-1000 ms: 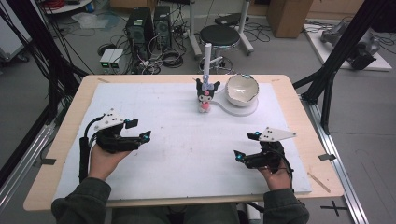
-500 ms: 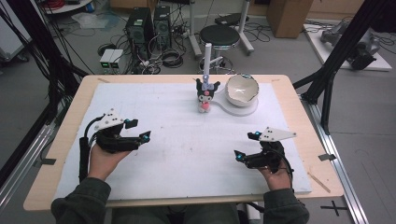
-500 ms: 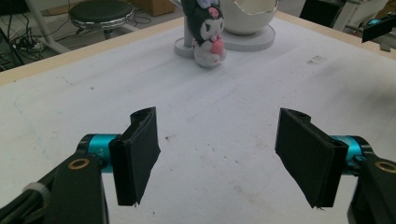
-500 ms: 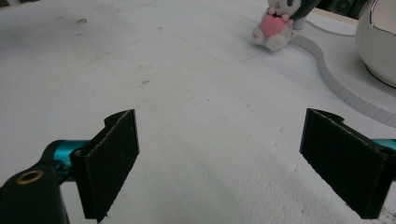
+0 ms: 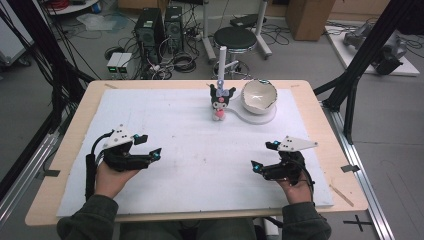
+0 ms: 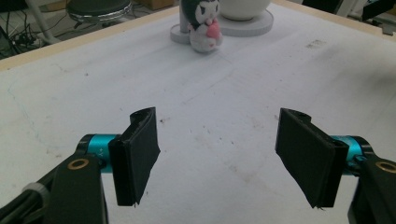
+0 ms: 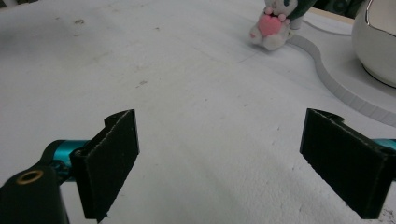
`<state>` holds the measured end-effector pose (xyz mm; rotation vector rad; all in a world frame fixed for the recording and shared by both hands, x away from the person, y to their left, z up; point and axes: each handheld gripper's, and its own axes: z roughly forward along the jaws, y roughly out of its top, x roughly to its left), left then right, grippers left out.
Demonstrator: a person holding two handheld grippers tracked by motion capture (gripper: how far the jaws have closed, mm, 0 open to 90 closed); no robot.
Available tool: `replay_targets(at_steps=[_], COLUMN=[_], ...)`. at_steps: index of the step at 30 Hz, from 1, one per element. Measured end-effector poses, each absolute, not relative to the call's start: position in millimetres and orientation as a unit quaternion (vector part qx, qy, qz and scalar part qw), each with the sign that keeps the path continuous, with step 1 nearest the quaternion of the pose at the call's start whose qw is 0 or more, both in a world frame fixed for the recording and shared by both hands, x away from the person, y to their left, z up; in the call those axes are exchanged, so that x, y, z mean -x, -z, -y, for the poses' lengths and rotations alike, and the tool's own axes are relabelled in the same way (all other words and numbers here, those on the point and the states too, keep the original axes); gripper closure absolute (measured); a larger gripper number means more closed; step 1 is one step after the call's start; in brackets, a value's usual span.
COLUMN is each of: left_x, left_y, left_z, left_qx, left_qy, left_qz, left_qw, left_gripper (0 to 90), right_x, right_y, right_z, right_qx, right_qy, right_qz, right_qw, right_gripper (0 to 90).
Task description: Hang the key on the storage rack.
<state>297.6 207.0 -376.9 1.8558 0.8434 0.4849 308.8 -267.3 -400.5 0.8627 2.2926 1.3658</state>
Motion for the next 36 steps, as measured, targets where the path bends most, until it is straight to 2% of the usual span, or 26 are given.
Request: replay_targets(at_steps=[36], left_x=[-246], left_y=[398], left_z=[-240], left_qx=[-0.756], left_qy=[-0.224], left_qz=[-0.36], left_qw=[0.498], left_gripper=[27.1], right_x=[-308], right_y=[403], right_z=[264], right_qx=[-0.303], right_qy=[-0.47], right_qz=[-0.813], right_qw=[0.162], right_gripper=[10.7])
